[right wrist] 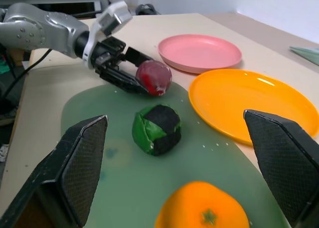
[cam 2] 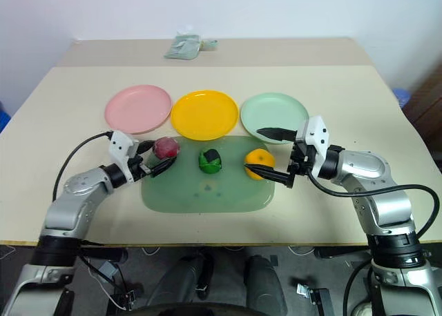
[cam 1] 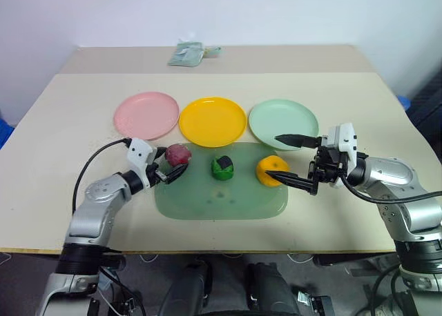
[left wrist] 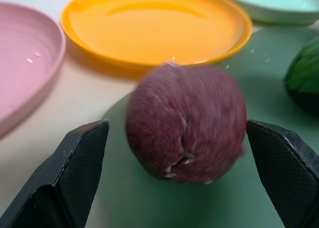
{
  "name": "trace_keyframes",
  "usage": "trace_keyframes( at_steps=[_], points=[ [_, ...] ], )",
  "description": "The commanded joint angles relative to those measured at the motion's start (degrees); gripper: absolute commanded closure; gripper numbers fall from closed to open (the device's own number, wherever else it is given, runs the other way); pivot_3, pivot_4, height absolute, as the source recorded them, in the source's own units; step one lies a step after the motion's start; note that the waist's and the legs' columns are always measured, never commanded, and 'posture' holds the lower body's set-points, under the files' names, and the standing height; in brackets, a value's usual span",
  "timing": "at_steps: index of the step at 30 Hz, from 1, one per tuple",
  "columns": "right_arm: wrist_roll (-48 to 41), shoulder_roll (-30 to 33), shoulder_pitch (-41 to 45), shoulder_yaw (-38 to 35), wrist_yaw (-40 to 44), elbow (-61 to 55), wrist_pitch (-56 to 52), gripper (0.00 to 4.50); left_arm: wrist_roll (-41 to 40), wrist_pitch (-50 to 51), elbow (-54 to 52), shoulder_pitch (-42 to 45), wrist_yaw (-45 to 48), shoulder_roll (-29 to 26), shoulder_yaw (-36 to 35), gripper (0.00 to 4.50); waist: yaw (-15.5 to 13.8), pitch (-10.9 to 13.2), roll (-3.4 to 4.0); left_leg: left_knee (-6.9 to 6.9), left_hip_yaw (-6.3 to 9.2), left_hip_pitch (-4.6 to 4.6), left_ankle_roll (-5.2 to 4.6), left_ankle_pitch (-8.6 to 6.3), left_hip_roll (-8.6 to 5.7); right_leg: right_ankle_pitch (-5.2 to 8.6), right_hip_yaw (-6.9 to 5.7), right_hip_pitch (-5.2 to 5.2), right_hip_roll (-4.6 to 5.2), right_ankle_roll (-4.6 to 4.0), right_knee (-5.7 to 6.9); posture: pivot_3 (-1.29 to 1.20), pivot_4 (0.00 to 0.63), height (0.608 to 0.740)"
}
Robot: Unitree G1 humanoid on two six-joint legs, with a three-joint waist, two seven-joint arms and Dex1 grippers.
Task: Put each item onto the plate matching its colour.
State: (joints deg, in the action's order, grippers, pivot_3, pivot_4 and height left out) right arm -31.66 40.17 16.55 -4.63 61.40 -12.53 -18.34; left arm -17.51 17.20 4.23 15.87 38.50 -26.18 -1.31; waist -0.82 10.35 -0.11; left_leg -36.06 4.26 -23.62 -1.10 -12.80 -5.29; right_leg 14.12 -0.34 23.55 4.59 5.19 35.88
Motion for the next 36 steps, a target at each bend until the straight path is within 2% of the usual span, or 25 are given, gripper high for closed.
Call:
trace_keyframes(
  at_steps=[1,3,10,16,25,26,28,29,36],
  points=[
    [-0.1,-0.1,0.6,-0.9,-0.2,-0.9,0.9,0.00,1.2,-3.4,1.8,1.2,-0.6,1.8,0.1,0.92,0.0,0.0,0.00,0.00,0.00,0.00,0.00,0.00,0.00,0.00,0.00,0.00,0.00,0.00,0.01,0.00,0.150,0.740],
    [-0.2,0.0,0.4,-1.2,-0.6,-1.3,0.7,0.00,2.0,-5.9,3.5,1.6,-2.3,3.5,-0.6,1.85,0.0,0.0,0.00,-0.01,0.00,0.00,0.00,0.00,0.00,0.00,0.00,0.01,0.00,0.00,0.04,0.00,0.150,0.740],
    [-0.2,0.2,0.3,-1.5,-1.5,-1.6,0.6,0.00,0.0,-8.8,5.5,3.4,-7.9,7.1,-6.0,1.85,0.0,0.0,0.00,-0.09,0.00,0.00,0.00,0.00,0.00,-0.01,0.00,0.00,0.00,0.00,0.10,0.00,0.150,0.740],
    [0.3,-0.4,0.9,-1.0,-2.0,-1.1,1.0,0.00,-0.5,-8.1,10.5,11.2,-17.4,9.5,-11.9,1.85,-0.1,0.0,-0.03,-0.16,0.00,0.00,0.00,0.01,-0.02,-0.03,-0.02,-0.01,-0.02,0.04,0.14,0.00,0.150,0.740],
    [1.7,-2.3,3.5,0.2,-2.9,-0.1,1.4,0.00,-2.8,-3.4,23.7,25.3,-29.7,12.5,-17.9,1.85,0.0,0.0,-0.07,-0.17,0.00,0.01,0.00,0.04,-0.07,-0.16,-0.03,-0.01,-0.04,0.27,0.20,0.00,0.150,0.740],
    [1.8,-2.4,3.5,0.2,-2.9,-0.1,1.4,0.00,-3.6,-2.5,23.7,25.9,-29.9,13.1,-18.3,1.29,0.0,0.0,-0.09,-0.17,0.00,0.00,0.00,0.04,-0.07,-0.17,-0.03,-0.01,-0.05,0.29,0.20,0.00,0.150,0.740],
    [1.9,-2.4,3.7,0.1,-3.2,-0.1,1.3,0.00,-4.7,-0.8,21.1,25.1,-28.9,13.9,-17.8,0.56,0.0,0.0,-0.10,-0.16,0.00,0.00,0.00,0.03,-0.09,-0.18,-0.03,-0.01,-0.04,0.31,0.20,0.00,0.150,0.740],
    [2.0,-2.5,3.8,-0.1,-3.4,-0.1,1.3,0.00,-4.5,-0.8,19.4,24.1,-28.3,13.8,-17.2,0.04,0.1,0.0,-0.10,-0.16,0.00,0.00,0.00,0.03,-0.10,-0.19,-0.02,-0.01,-0.03,0.32,0.21,0.00,0.150,0.740],
    [2.3,-3.4,3.6,0.2,-4.4,-0.2,1.6,0.00,-5.7,0.2,3.8,11.8,-20.5,10.9,-14.5,0.04,0.1,0.0,-0.09,-0.08,-0.01,0.02,0.05,0.06,-0.08,-0.23,0.04,0.06,-0.03,0.25,0.25,0.00,0.150,0.740]
  ],
)
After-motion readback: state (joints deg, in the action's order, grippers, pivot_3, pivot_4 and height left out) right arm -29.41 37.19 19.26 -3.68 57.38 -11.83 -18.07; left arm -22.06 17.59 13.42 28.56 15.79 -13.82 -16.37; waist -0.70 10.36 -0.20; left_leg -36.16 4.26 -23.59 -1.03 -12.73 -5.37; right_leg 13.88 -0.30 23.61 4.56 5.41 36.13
